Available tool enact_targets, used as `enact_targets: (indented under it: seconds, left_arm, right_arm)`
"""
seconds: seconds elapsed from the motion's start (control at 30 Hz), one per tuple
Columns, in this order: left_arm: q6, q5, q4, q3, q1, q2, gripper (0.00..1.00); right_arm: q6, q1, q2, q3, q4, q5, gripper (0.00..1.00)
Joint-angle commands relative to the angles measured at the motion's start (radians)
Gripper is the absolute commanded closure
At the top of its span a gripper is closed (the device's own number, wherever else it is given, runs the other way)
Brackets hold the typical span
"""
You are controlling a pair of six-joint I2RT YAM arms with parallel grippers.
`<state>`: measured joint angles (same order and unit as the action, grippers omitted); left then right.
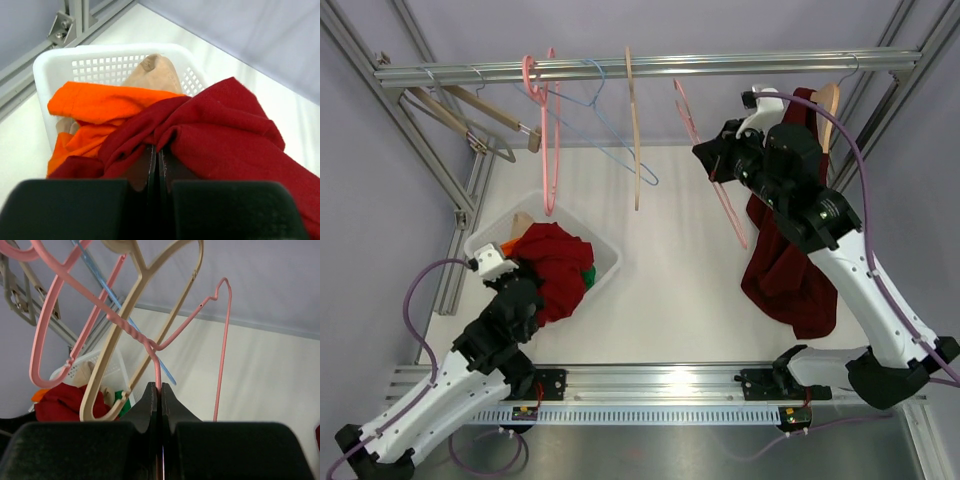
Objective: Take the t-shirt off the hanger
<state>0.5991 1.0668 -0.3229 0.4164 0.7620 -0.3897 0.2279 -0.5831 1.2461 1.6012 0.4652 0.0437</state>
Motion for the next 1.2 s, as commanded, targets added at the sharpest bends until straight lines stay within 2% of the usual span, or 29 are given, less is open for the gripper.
enact_targets:
  seconds: [0.0,0.03,0.17,0.37,0.43,0.47,0.5,0.53,0.57,0.63,0.67,0.8,0.97,1.07,1.17]
  left_arm:
    - [0.026,-0.22,0.157,0.05,-0.149,-0.148,1.0]
    - [0.042,-0.291,0.165,0.073,-0.189,-0.176,1.0]
    - [0.119,-0.384,0.234,0.076,-0.386,-0.195,1.0]
    - [0.197,-0.418,0.263,0.079,-0.542,-0.241,1.0]
    - [0.237,-0.483,0.248,0.078,-0.608,-0.271,0.97]
    - [0.241,-0.501,0.234,0.085,-0.621,-0.276,0.9]
    - [0.237,-0.51,0.216,0.097,-0.621,-0.272,0.79]
    - [0.235,-0.528,0.208,0.098,-0.621,-0.234,0.49]
    - [0.234,-0.534,0.196,0.098,-0.621,-0.2,0.35]
    - [0.215,-0.55,0.151,0.102,-0.621,-0.087,0.15]
    - [0.211,-0.551,0.13,0.11,-0.621,-0.052,0.02]
    - [0.131,-0.548,-0.022,0.179,-0.621,0.055,0.01]
    - [0.074,-0.591,-0.084,0.278,-0.621,0.127,0.01]
    - [0.016,-0.685,-0.09,0.337,-0.621,0.146,0.01]
    - [-0.005,-0.792,-0.091,0.386,-0.621,0.152,0.01]
  right_arm:
    - [-0.015,0.028,0.064,0.121,-0.082,-0.001,1.0]
    - [-0.006,0.041,0.081,0.14,-0.091,-0.008,1.0]
    - [0.048,0.08,0.145,0.143,-0.166,-0.039,1.0]
    - [0.116,0.094,0.24,0.219,-0.212,-0.096,1.0]
    - [0.126,0.094,0.271,0.223,-0.229,-0.084,1.0]
    - [0.131,0.094,0.279,0.221,-0.235,-0.067,1.0]
    - [0.133,0.092,0.292,0.218,-0.241,-0.061,1.0]
    - [0.137,0.094,0.299,0.214,-0.247,-0.051,1.0]
    - [0.145,0.094,0.303,0.207,-0.255,-0.048,1.0]
    - [0.154,0.094,0.317,0.201,-0.266,-0.05,1.0]
    - [0.171,0.094,0.322,0.2,-0.272,-0.019,1.0]
    - [0.203,0.094,0.354,0.209,-0.284,-0.007,1.0]
    - [0.225,0.092,0.377,0.229,-0.295,0.033,1.0]
    - [0.225,0.094,0.391,0.247,-0.264,0.042,1.0]
    - [0.24,0.094,0.371,0.163,-0.298,0.041,1.0]
